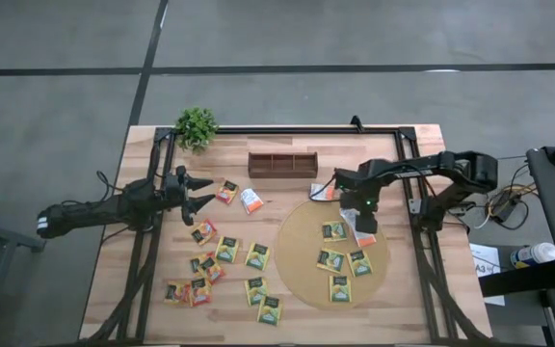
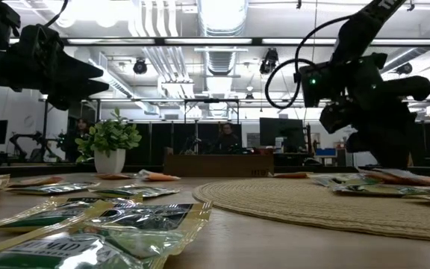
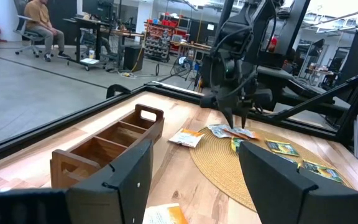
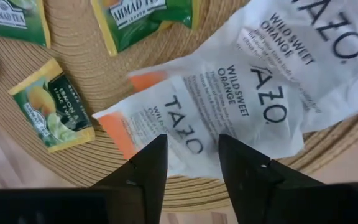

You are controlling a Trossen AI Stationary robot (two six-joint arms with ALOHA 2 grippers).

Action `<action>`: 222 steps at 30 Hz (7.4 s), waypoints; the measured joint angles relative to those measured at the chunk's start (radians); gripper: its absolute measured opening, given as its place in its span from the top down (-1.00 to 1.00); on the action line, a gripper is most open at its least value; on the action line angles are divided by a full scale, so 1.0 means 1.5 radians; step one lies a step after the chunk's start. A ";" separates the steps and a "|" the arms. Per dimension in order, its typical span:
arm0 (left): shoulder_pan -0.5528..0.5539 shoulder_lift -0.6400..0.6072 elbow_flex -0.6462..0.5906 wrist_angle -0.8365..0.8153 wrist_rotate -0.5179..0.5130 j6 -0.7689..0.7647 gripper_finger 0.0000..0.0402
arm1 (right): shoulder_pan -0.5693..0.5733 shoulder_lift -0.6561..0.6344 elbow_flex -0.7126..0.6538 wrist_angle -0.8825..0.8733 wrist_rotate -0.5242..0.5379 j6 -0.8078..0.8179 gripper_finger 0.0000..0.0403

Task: Pick & Place Tea
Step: Put the white tea bag into the right section of the wooden organizer

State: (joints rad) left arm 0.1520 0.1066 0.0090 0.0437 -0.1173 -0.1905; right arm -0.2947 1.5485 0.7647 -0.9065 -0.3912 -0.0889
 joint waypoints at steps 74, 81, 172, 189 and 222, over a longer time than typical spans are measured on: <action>0.000 0.000 0.000 0.000 0.000 0.000 -0.16 | -0.088 0.389 0.803 -0.178 0.474 -0.223 0.96; 0.000 0.000 0.000 0.000 0.000 0.000 -0.16 | -0.091 0.397 0.789 -0.178 0.473 -0.225 0.96; 0.000 0.000 0.000 0.000 0.000 0.000 -0.16 | -0.091 0.375 0.740 -0.131 0.505 -0.190 -0.19; 0.000 0.000 0.000 0.000 0.000 0.000 -0.16 | -0.069 0.137 0.662 -0.164 0.274 -0.138 -0.13; 0.000 0.000 0.000 -0.002 0.001 0.000 -0.16 | -0.011 -0.170 0.124 -0.084 0.153 -0.163 -0.10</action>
State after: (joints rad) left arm 0.1516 0.1070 0.0090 0.0414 -0.1165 -0.1902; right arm -0.3114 1.2934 0.9507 -1.0324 -0.1619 -0.3329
